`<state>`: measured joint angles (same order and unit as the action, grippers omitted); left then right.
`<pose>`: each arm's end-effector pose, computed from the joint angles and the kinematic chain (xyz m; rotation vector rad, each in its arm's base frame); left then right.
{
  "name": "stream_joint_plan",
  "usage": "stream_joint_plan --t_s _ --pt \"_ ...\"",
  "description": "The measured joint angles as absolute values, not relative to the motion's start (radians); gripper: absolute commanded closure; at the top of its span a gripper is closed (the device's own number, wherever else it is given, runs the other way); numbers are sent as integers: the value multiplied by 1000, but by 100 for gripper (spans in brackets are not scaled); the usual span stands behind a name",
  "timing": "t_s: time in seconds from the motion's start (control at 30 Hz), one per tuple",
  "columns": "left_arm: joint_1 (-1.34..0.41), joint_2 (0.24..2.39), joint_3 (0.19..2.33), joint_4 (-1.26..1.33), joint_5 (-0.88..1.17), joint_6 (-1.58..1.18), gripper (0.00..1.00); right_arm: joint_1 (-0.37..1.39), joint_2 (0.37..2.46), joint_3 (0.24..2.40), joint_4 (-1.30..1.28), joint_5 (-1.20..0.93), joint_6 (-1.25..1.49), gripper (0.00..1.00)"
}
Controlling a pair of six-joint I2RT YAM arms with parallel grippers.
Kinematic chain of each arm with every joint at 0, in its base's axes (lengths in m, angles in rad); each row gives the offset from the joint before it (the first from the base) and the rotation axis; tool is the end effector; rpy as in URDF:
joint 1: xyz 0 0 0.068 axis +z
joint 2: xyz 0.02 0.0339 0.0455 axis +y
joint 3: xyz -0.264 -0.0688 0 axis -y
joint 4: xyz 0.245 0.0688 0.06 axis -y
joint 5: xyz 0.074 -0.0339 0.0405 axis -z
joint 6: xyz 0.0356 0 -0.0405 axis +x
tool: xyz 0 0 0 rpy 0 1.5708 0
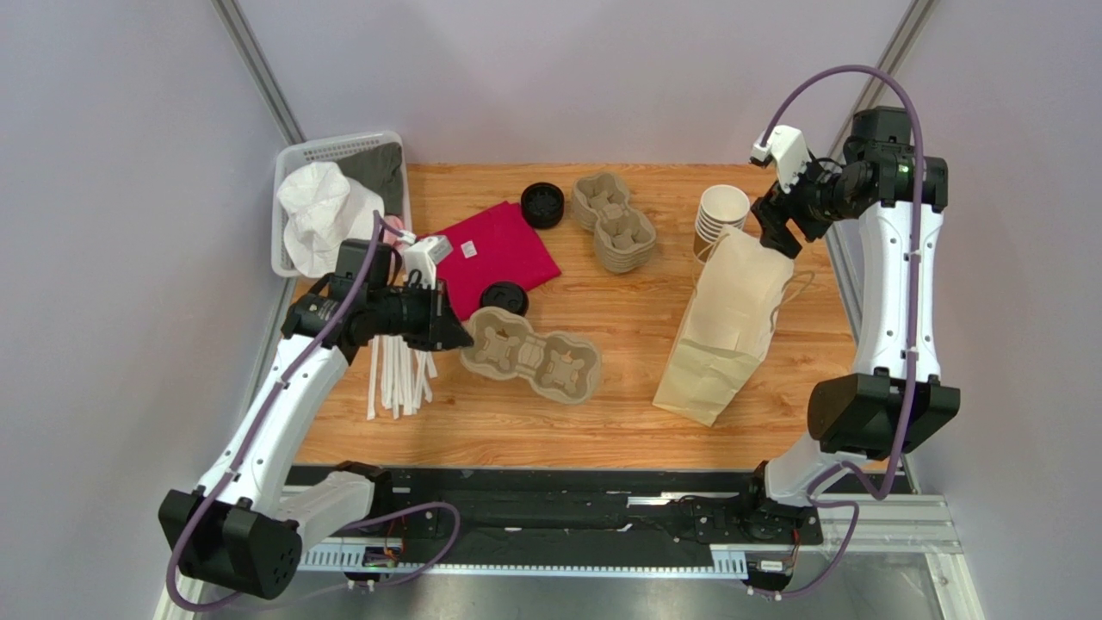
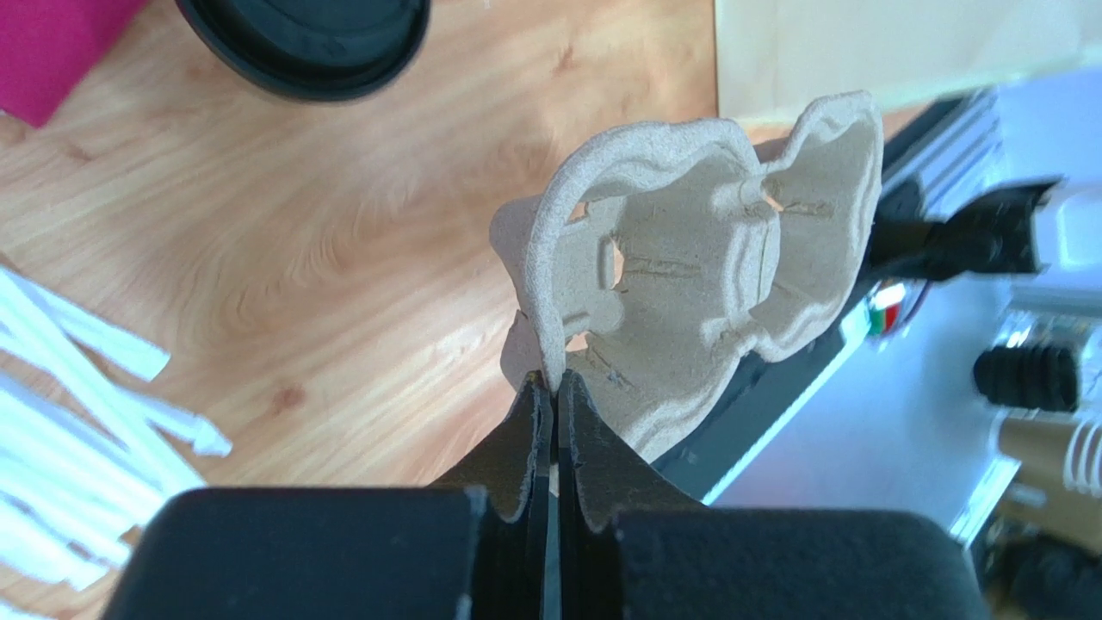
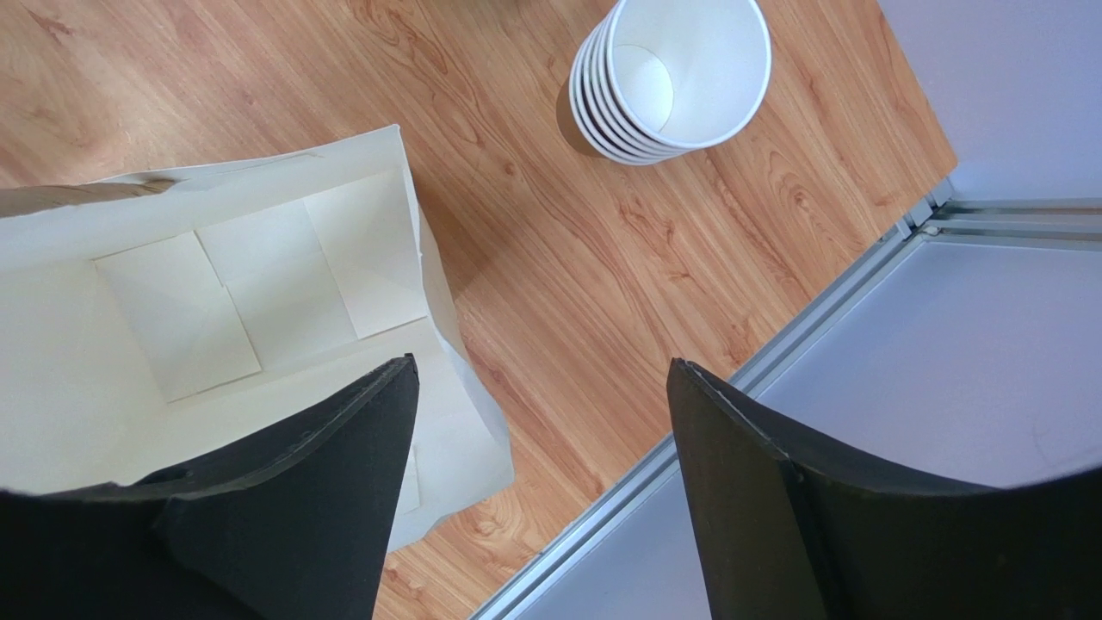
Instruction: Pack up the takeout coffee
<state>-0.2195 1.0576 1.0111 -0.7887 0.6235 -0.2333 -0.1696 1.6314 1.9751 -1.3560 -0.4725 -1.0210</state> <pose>0.1975 -0.0654 0.3157 0.2808 2.3964 -0.9590 0.3008 -0.0351 0.4264 -1.1530 2.1377 0.0934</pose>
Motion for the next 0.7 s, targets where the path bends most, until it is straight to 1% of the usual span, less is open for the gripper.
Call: stream_joint_plan --t_s 0.13,0.2,0.33,0.53,0.63,0.7 --pt "-236 1066 1105 -938 611 -118 100 -170 1615 1975 -1356 -473 -1019 25" --pt "-241 1077 1205 -1022 592 -32 100 -170 1613 1975 -1356 -473 -1019 26" --pt "-248 1103 1423 -1098 551 122 100 -170 1613 1975 -1356 -474 -1022 30" --pt "-272 1166 1675 -1203 492 302 100 -168 1608 1948 -1354 -482 -1032 31" --pt "-329 1222 1742 -1243 464 381 100 -160 1603 1922 -1356 -484 -1036 31" --pt "-399 1245 1737 -1262 438 436 100 -154 1602 1913 -1357 -485 -1037 31"
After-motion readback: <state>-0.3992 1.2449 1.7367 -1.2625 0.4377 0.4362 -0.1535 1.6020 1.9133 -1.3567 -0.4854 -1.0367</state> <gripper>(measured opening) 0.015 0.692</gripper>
